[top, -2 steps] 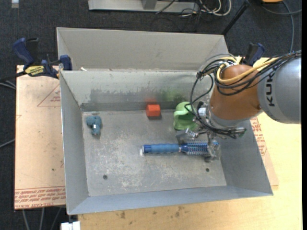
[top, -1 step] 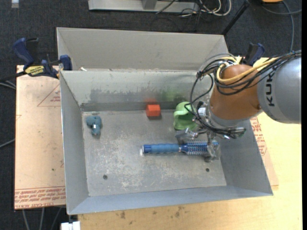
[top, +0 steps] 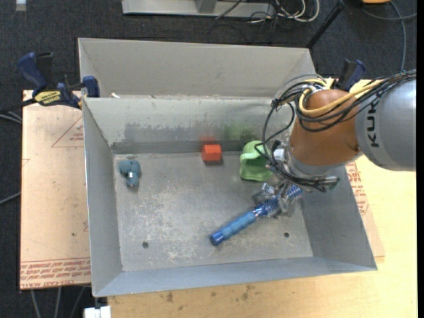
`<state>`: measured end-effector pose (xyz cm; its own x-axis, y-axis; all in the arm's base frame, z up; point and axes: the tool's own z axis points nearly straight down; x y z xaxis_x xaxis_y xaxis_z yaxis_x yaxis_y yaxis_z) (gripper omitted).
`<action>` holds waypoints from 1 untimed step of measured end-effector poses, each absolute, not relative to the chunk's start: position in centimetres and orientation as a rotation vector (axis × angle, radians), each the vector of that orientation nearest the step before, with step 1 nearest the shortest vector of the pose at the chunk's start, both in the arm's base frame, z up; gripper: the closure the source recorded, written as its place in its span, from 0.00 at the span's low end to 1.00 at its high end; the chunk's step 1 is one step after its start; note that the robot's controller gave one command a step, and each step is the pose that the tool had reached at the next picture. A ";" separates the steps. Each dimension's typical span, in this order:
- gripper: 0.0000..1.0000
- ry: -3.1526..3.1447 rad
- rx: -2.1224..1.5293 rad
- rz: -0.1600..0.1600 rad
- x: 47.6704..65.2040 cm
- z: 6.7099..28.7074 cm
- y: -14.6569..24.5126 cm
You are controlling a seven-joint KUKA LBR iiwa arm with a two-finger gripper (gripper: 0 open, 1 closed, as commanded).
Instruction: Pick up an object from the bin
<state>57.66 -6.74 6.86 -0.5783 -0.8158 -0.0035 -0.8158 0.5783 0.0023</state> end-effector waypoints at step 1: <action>1.00 2.788 -1.439 -0.002 57.8 10.2 -6.6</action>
Offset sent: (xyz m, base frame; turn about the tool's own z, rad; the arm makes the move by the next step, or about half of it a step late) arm 0.0000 0.0000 0.0321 0.0000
